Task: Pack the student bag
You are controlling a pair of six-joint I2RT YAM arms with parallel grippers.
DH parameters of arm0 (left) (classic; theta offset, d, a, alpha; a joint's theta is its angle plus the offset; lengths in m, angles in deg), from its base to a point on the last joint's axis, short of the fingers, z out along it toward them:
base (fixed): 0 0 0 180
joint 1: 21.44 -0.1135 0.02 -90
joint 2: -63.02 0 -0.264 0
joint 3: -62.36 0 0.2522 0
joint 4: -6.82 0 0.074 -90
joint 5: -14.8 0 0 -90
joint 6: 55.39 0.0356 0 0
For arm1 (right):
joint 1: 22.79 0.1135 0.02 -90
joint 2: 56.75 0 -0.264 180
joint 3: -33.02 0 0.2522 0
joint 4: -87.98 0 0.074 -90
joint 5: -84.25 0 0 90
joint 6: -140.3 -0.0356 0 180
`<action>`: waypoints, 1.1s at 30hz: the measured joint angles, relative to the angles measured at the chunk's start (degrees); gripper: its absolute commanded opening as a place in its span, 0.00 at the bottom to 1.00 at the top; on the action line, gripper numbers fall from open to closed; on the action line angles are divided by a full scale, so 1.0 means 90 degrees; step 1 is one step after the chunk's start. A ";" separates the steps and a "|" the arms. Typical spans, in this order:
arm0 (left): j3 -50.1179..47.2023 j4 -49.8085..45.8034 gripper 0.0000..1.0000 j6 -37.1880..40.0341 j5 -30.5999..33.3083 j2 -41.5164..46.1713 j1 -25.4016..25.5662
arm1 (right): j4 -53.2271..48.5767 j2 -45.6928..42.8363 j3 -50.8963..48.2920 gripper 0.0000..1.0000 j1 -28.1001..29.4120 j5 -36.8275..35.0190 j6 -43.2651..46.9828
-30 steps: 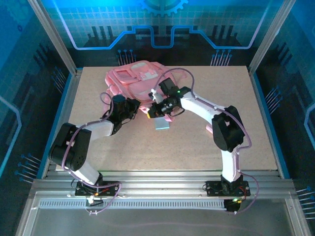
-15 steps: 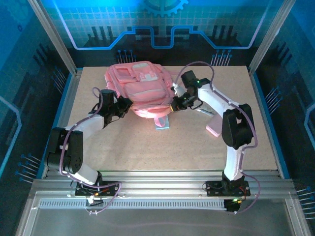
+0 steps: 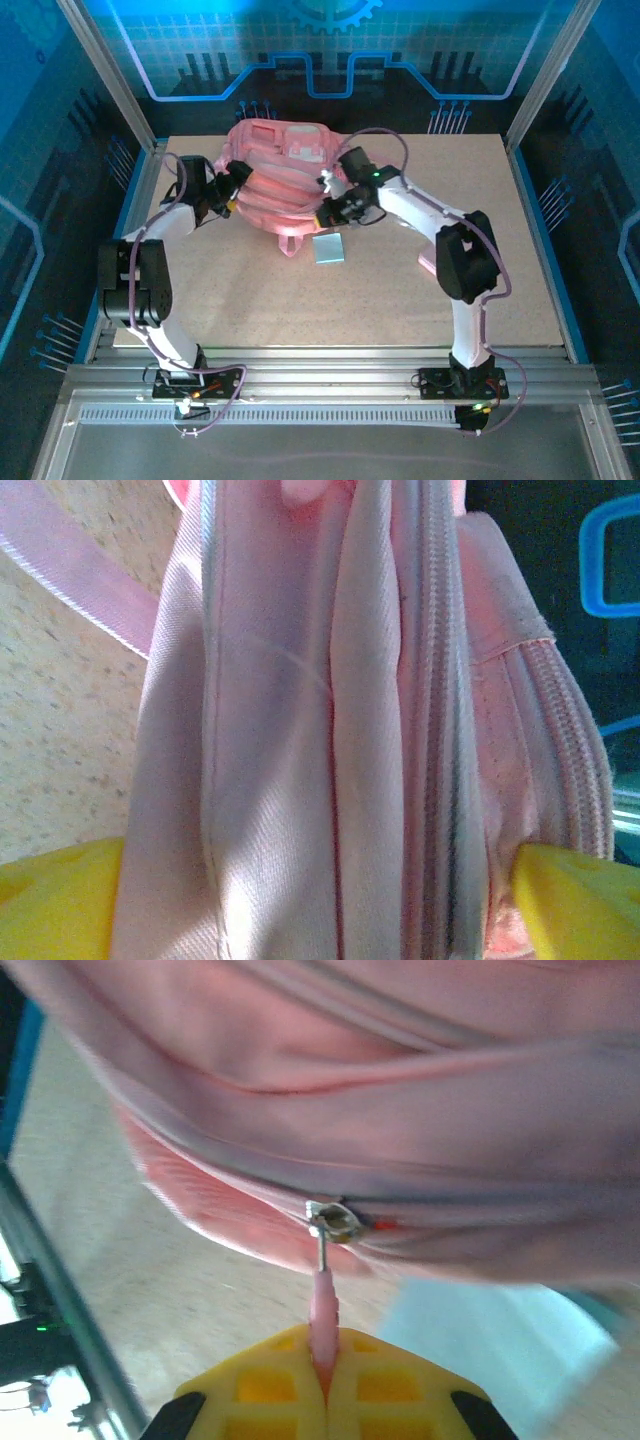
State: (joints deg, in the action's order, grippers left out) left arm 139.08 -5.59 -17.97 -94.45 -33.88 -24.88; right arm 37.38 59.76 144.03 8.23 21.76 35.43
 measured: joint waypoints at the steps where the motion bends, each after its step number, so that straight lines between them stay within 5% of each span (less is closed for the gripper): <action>1: -0.0063 -0.0027 0.99 0.0000 0.0121 0.0119 0.0002 | 0.0100 0.0117 0.0206 0.00 0.0158 0.0078 -0.0112; 8: -0.1013 -0.0330 0.99 -0.0172 0.0537 0.1919 0.0053 | 0.0270 0.1246 0.2057 0.00 0.0806 0.0510 -0.0641; 14: -0.2188 -0.0075 0.99 -0.0964 0.0743 0.2912 0.0289 | 0.0291 0.1620 0.2443 0.00 0.0979 0.0678 -0.0933; 20: -0.3446 0.0435 0.97 -0.2310 0.1457 0.3024 0.0988 | 0.0352 0.1620 0.2426 0.00 0.1035 0.0714 -0.1081; 30: -0.3456 0.1683 0.88 -0.3145 0.3033 0.2467 0.1562 | 0.1042 0.1032 0.0986 0.00 0.1064 0.0957 -0.1498; 33: -0.3359 0.2023 0.78 -0.3198 0.3271 0.1999 0.1608 | 0.1290 0.0746 0.0529 0.00 0.1061 0.1049 -0.1671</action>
State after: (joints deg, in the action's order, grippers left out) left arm 108.85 12.61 -46.75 -65.01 -15.90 -10.41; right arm 48.99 66.47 148.80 17.78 31.20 20.39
